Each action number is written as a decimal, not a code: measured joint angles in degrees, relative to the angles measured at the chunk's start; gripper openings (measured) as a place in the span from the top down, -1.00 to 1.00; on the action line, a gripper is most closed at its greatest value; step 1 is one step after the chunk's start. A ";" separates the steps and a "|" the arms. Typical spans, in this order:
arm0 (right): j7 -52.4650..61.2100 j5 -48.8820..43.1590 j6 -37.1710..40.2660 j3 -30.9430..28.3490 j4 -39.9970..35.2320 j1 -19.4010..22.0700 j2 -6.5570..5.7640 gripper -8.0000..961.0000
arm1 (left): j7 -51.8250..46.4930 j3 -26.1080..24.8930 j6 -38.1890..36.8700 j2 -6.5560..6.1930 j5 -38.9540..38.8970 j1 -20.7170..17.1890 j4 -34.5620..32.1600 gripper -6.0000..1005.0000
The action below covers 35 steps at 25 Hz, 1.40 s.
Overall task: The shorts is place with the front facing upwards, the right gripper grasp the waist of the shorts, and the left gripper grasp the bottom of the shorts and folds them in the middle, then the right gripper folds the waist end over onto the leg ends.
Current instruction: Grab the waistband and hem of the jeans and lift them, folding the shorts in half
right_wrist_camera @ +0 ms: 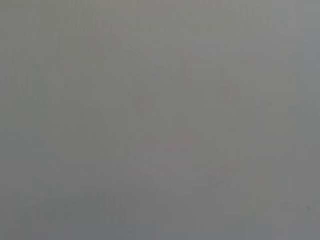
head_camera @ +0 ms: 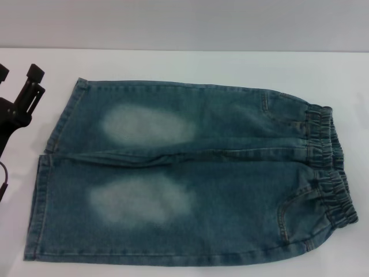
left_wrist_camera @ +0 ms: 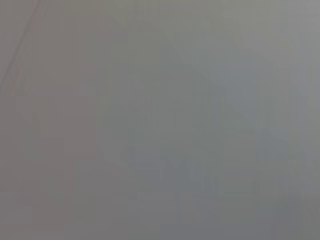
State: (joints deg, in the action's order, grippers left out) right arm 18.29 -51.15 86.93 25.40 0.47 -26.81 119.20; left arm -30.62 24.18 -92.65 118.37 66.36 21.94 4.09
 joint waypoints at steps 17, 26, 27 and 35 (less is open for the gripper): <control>0.37 -0.07 -0.47 -0.03 0.41 2.62 -0.07 -0.43 | 0.47 -2.00 4.90 0.26 -0.26 -3.18 1.56 -0.62; 0.52 -0.07 -2.32 -0.64 0.43 4.30 -0.13 -0.42 | 0.63 -7.51 2.02 0.17 0.15 -4.18 6.31 -0.62; 0.53 -0.07 -2.73 -0.64 0.43 4.56 -0.13 -0.42 | 0.59 -6.84 2.01 0.01 0.72 -3.98 6.24 -0.62; 1.90 -0.03 -3.79 -2.82 -0.22 7.55 -0.35 -0.43 | -20.57 1.70 6.98 -0.80 8.49 -0.74 -7.36 -0.62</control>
State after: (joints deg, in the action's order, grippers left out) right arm 20.19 -51.18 83.13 22.58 0.24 -19.26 118.86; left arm -51.19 25.87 -85.67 117.57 74.85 21.20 -3.26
